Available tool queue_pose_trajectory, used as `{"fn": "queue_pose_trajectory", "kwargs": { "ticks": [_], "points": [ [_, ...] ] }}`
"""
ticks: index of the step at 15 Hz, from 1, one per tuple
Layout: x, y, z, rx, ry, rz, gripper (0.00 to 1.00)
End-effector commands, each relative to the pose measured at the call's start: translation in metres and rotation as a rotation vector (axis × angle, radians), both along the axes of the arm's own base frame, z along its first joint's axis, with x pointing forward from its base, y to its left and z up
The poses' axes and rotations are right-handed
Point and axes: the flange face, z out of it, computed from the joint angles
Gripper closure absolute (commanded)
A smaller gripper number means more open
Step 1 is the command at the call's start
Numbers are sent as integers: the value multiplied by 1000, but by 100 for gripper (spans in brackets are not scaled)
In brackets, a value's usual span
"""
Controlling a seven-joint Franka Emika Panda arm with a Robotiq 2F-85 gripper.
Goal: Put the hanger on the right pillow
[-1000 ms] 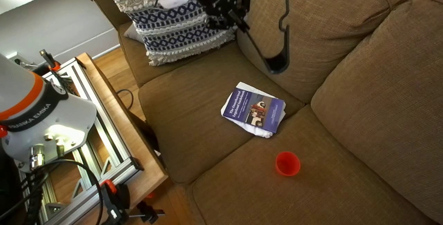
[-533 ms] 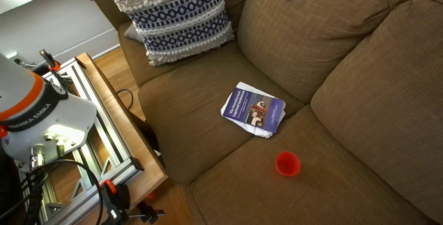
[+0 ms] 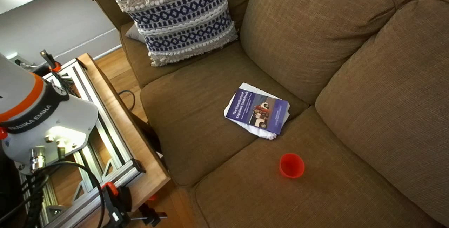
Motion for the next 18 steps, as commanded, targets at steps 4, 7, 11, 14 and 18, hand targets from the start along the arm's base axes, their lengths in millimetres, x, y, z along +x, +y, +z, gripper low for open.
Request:
{"fn": "queue_pose_trajectory", "kwargs": {
  "ticks": [4, 7, 11, 14, 18],
  "points": [
    [3, 97, 54, -30, -54, 366, 98],
    [-22, 109, 71, -66, -86, 510, 98],
    [-49, 97, 53, -72, -63, 703, 98],
    [-37, 93, 47, -124, -55, 690, 92],
    [-42, 80, 36, -93, -44, 730, 98]
  ]
}}
